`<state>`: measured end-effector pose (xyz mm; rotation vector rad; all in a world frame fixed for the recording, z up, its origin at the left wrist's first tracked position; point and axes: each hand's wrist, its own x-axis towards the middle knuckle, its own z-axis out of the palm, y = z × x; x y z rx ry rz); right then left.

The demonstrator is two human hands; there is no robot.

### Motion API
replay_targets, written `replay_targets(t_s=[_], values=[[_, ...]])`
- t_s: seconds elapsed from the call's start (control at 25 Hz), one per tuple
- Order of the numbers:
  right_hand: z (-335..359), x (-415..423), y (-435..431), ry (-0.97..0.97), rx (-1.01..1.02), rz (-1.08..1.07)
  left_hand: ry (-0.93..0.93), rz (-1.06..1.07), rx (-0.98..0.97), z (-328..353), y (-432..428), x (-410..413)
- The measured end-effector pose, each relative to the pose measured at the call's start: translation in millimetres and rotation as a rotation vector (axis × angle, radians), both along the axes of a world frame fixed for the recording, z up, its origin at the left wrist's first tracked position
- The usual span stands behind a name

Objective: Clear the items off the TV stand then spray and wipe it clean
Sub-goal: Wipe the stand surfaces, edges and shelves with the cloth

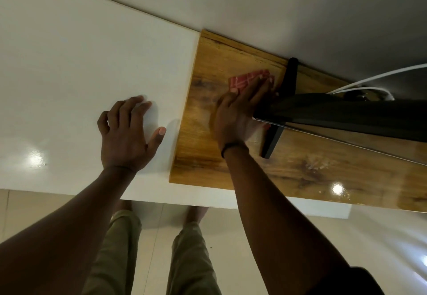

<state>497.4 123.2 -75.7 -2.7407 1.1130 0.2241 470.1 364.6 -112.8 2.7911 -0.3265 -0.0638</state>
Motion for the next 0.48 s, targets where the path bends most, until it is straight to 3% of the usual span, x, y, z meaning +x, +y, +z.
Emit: replay_targets(t_s=[0.2, 0.48], values=[[3.8, 68.4, 16.0, -0.028, 0.005, -0.059, -0.024, 0.005, 0.007, -1.7, -0.3, -0.1], [0.2, -28.2, 57.6, -0.068, 0.029, 0.541, -0.043, 0.025, 0.000, 1.6, -2.7, 1.0]])
